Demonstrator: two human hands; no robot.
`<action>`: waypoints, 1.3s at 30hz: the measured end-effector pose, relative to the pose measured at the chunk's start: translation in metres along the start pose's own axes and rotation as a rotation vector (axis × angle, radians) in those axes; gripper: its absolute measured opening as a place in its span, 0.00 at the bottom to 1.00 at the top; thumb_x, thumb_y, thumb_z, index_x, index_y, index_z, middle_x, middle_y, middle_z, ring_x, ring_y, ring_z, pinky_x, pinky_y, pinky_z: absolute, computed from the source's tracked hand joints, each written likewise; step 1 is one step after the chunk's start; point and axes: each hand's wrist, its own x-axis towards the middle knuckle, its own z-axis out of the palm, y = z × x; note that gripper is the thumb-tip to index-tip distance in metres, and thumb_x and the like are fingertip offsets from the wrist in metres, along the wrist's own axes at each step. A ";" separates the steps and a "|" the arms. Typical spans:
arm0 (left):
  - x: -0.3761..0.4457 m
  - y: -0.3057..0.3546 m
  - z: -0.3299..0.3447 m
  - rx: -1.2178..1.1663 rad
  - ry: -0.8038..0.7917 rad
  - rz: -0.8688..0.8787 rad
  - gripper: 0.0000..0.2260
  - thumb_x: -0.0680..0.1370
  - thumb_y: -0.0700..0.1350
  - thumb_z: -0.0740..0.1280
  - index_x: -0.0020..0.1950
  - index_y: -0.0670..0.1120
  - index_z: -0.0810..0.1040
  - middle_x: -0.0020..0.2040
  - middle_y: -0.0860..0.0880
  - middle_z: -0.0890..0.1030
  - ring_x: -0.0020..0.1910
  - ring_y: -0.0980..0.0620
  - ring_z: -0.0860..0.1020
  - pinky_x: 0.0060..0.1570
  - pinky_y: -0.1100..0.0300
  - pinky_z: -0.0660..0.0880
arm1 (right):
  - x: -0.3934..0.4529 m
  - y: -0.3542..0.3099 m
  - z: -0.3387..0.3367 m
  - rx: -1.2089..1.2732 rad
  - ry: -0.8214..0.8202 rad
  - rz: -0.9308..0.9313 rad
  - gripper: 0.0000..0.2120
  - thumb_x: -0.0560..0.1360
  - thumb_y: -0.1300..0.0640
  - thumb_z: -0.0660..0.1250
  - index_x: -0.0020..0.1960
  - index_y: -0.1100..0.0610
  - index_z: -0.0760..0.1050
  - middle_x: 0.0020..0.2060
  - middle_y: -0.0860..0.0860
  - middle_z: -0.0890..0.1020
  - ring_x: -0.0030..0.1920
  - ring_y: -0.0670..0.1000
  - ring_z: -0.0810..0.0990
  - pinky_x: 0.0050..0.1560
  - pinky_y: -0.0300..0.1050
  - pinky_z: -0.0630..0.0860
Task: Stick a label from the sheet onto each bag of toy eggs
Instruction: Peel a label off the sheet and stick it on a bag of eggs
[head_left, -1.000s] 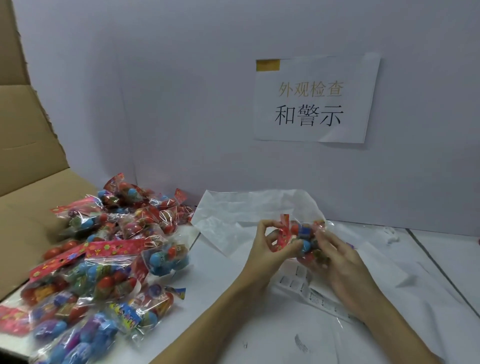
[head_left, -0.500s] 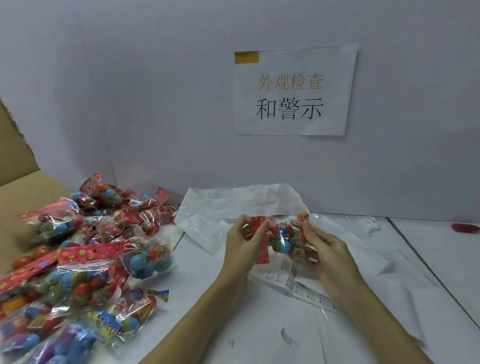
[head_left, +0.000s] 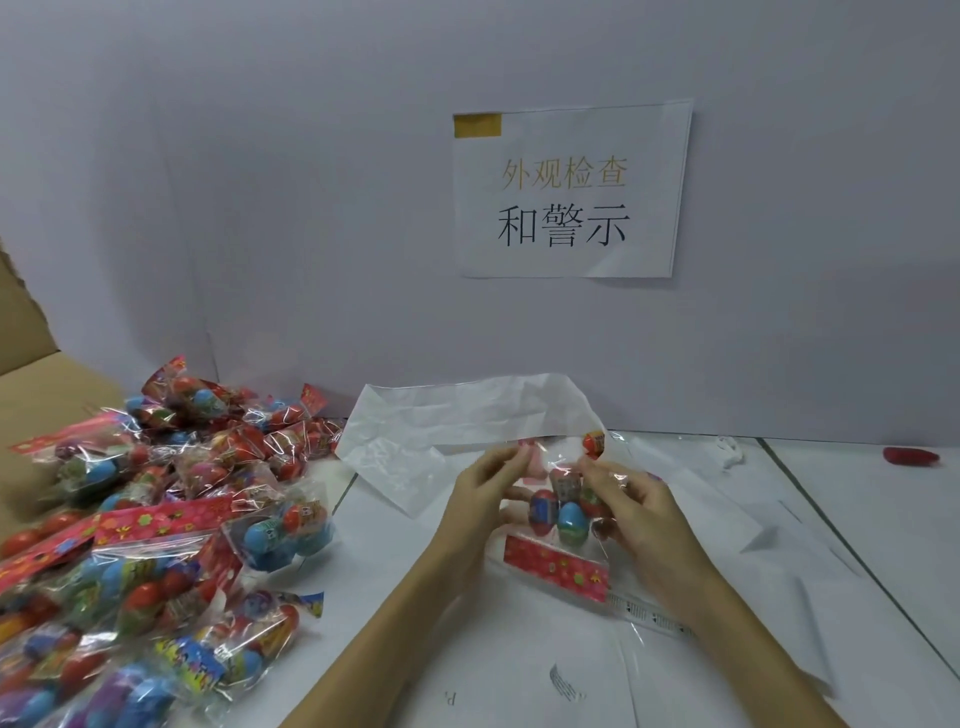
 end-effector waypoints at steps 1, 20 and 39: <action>-0.002 -0.001 0.001 0.035 -0.031 0.016 0.16 0.78 0.59 0.71 0.57 0.48 0.85 0.52 0.47 0.87 0.47 0.51 0.86 0.44 0.60 0.82 | -0.001 0.001 0.002 -0.037 -0.015 0.006 0.22 0.75 0.36 0.69 0.51 0.53 0.88 0.45 0.54 0.88 0.48 0.53 0.86 0.48 0.49 0.81; -0.002 0.009 -0.007 -0.164 0.381 0.121 0.11 0.80 0.54 0.71 0.57 0.51 0.87 0.50 0.46 0.87 0.48 0.46 0.81 0.53 0.52 0.81 | -0.008 -0.008 -0.009 -0.475 0.165 -0.272 0.14 0.83 0.58 0.66 0.66 0.45 0.75 0.57 0.45 0.83 0.27 0.51 0.85 0.27 0.36 0.76; -0.002 0.015 -0.008 -0.122 0.443 0.167 0.08 0.79 0.54 0.70 0.51 0.54 0.88 0.42 0.53 0.87 0.36 0.56 0.80 0.39 0.63 0.77 | 0.003 -0.002 -0.015 -0.380 0.306 -0.234 0.14 0.83 0.62 0.67 0.40 0.57 0.83 0.31 0.50 0.84 0.30 0.50 0.85 0.27 0.36 0.75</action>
